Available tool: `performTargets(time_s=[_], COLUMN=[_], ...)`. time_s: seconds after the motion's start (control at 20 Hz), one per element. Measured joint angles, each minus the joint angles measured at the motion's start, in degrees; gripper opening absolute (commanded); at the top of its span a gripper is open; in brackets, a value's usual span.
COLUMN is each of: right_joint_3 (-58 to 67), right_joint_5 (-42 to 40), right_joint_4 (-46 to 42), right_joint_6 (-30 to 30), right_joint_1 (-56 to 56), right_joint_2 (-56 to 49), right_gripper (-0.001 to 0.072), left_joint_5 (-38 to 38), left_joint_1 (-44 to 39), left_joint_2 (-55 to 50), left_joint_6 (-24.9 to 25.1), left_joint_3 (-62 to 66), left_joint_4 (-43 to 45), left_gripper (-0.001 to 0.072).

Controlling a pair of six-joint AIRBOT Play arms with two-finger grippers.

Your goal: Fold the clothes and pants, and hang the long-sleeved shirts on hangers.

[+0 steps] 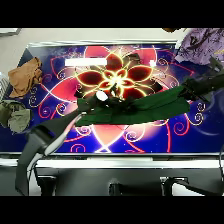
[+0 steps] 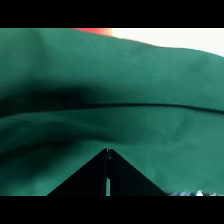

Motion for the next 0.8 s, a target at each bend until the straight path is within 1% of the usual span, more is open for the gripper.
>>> performTargets(time_s=[0.15,0.35,0.45,0.55,0.65,0.8], right_joint_3=[0.5,3.7,4.9,5.6,5.9,6.1], right_joint_5=[1.6,3.0,3.1,3.0,2.8,1.9], right_joint_4=[-0.4,-0.6,-1.3,-2.4,-3.0,-2.1], right_joint_6=[2.7,5.0,5.6,6.0,6.4,7.5], right_joint_1=[0.0,0.0,0.0,0.0,0.0,0.2], right_joint_2=[2.4,3.5,3.7,3.6,3.5,3.4], right_gripper=[0.0029,0.0029,0.0029,0.0029,0.0029,0.0028], left_joint_5=[0.9,2.4,2.0,-1.2,-5.6,-13.2], left_joint_1=[-2.8,-4.6,-4.4,-3.0,-1.0,3.3], left_joint_2=[-4.1,-7.4,-8.0,-7.8,-6.3,-1.2], left_joint_6=[-2.5,-4.0,-4.0,-3.8,-3.6,-5.3], left_joint_3=[4.1,6.9,7.5,7.8,7.9,8.0], left_joint_4=[-1.9,-5.6,-6.7,-6.9,-4.9,4.1], left_gripper=[0.0019,0.0018,0.0017,0.0016,0.0016,0.0017])
